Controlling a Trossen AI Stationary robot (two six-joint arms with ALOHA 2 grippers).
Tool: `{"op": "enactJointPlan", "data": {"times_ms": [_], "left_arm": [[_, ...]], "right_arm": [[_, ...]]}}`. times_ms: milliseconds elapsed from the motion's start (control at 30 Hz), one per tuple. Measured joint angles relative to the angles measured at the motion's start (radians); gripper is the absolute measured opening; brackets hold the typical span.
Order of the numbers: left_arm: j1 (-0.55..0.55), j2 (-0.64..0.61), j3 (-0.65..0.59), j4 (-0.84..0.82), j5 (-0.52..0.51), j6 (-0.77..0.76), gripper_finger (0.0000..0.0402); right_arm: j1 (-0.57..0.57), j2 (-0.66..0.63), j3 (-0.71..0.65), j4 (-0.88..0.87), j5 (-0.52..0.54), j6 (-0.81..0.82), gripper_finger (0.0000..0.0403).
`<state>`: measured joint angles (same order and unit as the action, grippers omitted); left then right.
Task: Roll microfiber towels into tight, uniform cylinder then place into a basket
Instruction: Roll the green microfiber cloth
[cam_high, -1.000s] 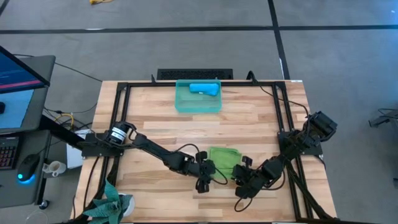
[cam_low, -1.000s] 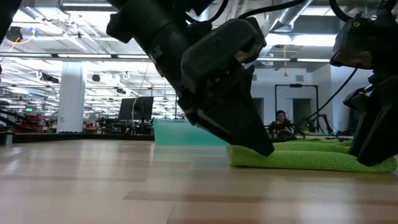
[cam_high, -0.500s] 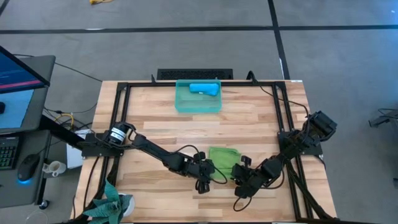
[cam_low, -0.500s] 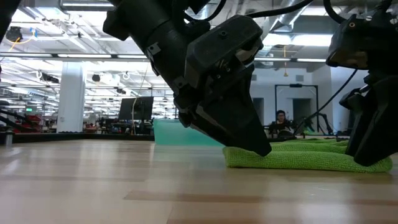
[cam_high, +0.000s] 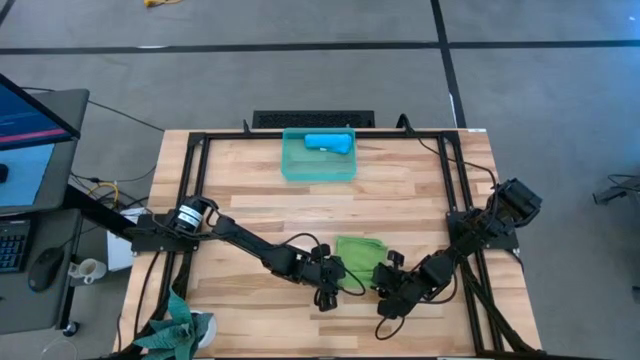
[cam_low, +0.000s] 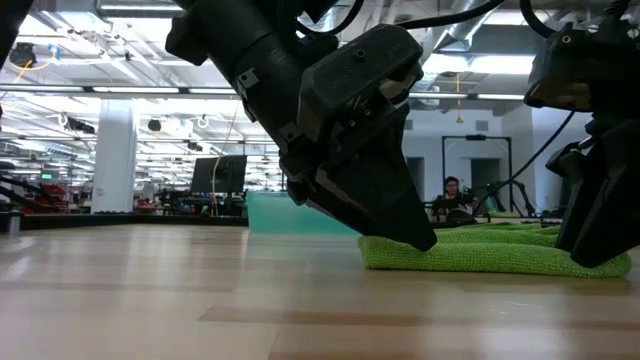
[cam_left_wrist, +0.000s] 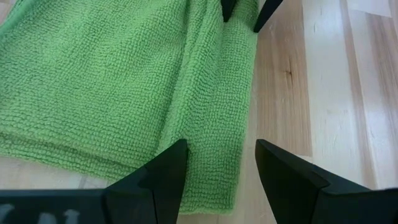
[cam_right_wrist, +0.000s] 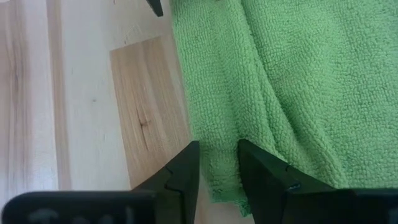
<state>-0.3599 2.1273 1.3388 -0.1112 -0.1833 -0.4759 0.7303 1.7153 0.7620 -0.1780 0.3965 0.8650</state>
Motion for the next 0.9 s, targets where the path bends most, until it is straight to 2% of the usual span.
{"op": "enactJointPlan", "data": {"times_ms": [467,900], "left_arm": [[0.0,0.001,-0.001,0.001,0.001,-0.008,0.0188],[0.0,0.002,-0.001,0.001,0.001,-0.008,0.0188]], "right_arm": [[0.0,0.0,0.002,0.005,-0.01,-0.001,0.0213],[0.0,0.0,0.001,0.005,-0.009,-0.002,0.0221]]}}
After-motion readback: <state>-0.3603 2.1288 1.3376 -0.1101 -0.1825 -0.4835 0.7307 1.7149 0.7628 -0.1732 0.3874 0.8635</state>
